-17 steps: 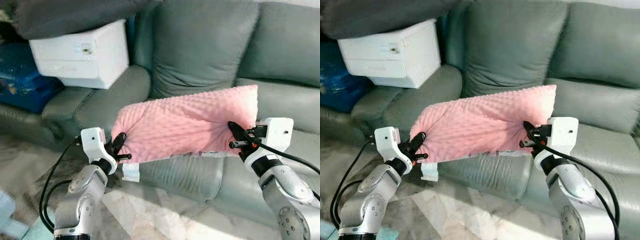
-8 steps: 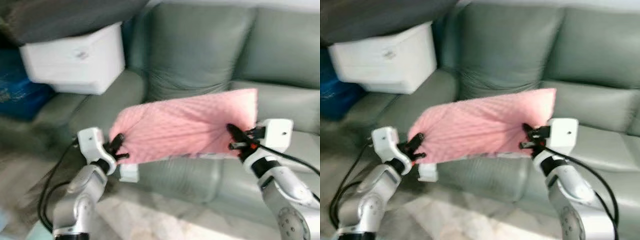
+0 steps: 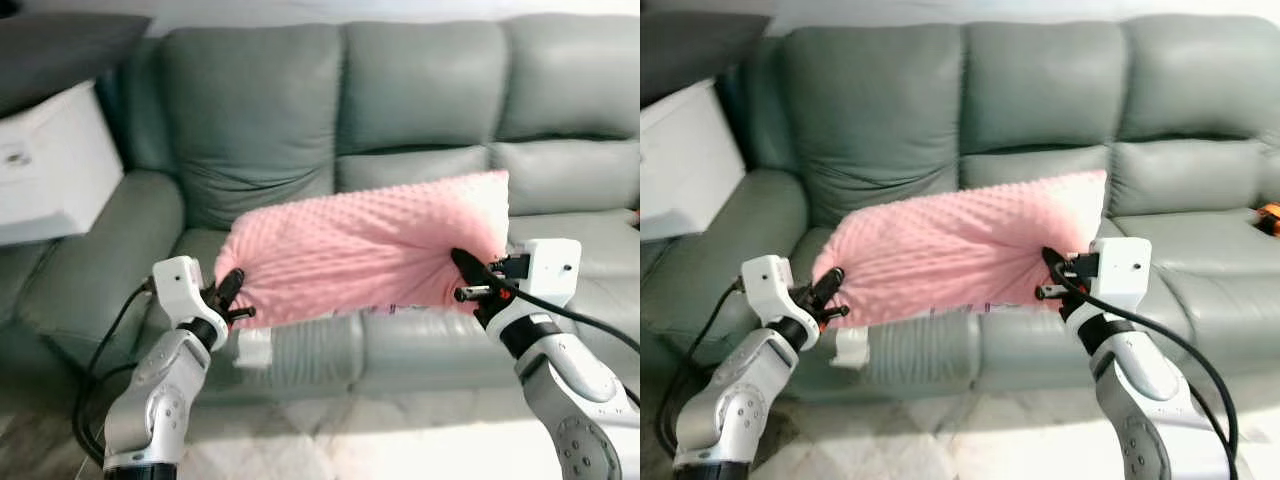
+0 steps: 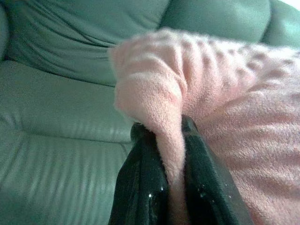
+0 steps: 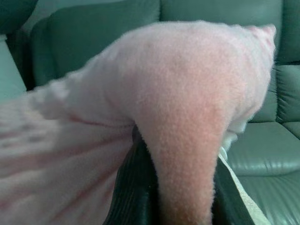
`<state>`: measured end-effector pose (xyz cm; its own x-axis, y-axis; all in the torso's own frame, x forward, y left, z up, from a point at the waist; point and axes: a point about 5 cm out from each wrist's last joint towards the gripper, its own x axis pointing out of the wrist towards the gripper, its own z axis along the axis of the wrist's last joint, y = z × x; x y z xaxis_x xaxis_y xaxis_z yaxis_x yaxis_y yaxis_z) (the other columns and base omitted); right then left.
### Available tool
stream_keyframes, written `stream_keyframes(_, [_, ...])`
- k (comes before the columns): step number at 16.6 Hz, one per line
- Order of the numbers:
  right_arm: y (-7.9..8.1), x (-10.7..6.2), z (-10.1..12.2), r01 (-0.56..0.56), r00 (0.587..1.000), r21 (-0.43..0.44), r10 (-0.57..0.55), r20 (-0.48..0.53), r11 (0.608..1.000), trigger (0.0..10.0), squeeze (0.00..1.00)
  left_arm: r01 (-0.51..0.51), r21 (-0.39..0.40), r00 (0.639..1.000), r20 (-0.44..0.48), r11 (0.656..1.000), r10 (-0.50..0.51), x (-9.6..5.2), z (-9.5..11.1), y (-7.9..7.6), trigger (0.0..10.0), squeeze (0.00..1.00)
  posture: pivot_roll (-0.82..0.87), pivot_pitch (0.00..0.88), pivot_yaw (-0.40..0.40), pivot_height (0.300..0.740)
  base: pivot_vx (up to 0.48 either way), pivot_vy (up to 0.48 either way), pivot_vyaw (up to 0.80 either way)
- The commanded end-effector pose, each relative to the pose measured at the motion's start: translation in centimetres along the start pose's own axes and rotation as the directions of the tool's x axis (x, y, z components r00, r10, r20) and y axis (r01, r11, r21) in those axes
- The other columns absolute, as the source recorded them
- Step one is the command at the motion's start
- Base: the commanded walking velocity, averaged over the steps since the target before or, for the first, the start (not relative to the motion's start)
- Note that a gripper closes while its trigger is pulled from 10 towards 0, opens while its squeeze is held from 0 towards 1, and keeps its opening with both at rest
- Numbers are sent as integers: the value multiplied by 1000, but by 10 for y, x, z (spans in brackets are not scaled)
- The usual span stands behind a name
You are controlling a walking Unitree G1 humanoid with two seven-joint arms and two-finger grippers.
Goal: Move the pillow to the sofa
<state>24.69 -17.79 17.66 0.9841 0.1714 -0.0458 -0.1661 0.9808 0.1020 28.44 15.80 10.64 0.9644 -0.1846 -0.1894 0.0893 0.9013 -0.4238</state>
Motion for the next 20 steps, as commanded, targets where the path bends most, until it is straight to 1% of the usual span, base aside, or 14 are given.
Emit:
stream_keyframes(1, [0, -1, 8, 1, 999, -17, 0, 37, 1000, 10000, 0, -10, 8, 1000, 7, 1000, 9, 0, 2, 1, 10000, 0, -222, 0, 32, 740, 0, 0, 0])
stream_keyframes(5, [2, 0, 8, -7, 999, -21, 7, 39, 1000, 10000, 0, -5, 15, 1000, 1, 1000, 5, 0, 2, 1, 10000, 0, -222, 0, 35, 740, 0, 0, 0])
stream_keyframes(6, [3, 0, 8, -6, 999, -21, 7, 40, 1000, 10000, 0, -4, 16, 1000, 0, 1000, 4, 1, 2, 2, 10000, 0, -222, 0, 36, 740, 0, -240, 0])
stream_keyframes(20, [4, 2, 6, 1, 999, -12, -1, 48, 1000, 10000, 0, 3, 38, 1000, -10, 999, -3, 2, 3, 3, 10000, 0, -215, 0, 54, 740, 0, -320, 0])
